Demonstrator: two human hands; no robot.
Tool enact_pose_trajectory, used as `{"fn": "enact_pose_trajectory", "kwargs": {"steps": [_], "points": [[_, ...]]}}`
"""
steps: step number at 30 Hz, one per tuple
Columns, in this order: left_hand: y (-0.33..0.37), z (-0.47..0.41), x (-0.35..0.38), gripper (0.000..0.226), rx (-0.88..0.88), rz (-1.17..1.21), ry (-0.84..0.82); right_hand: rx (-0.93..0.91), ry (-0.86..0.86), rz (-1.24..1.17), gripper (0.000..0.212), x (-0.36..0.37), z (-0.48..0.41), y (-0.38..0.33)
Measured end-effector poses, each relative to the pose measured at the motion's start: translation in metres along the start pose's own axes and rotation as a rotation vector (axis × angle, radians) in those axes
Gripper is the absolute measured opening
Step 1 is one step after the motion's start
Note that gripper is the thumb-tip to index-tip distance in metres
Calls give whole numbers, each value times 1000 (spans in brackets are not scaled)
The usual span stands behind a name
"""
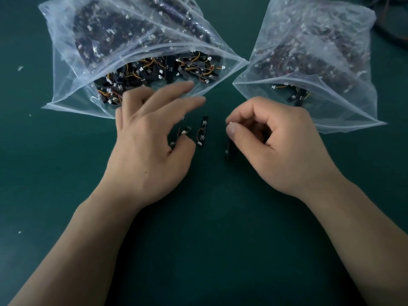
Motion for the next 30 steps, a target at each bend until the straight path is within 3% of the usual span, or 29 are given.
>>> {"fn": "enact_pose_trajectory", "kwargs": {"steps": [4,12,16,20,23,30], "points": [[0,2,5,67,76,-37,-125,-53,-13,120,3,3,1,1],[4,3,2,54,120,-8,-109,-68,9,154,10,1,0,4],[0,-2,-5,52,47,29,43,-81,-19,208,23,-2,1,7],[-14,-5,-14,35,-96,95,191,-70,-28,208,23,-6,-1,8],[-18,-3,-10,30,-176,70,142,-50,-72,154,19,-7,-1,6],[-14,-1,-5,35,-99,88,27,-130,-197,177,16,-9,2,2]]}}
Point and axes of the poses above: each hand's wrist, its own z-axis away from the middle knuckle, its own x-axis out of the palm, y = z × x, the point moved 4 cm from there along -z, towards the middle knuckle, and after that the axes turned 13 degrees about y, right-handed, at the moved point
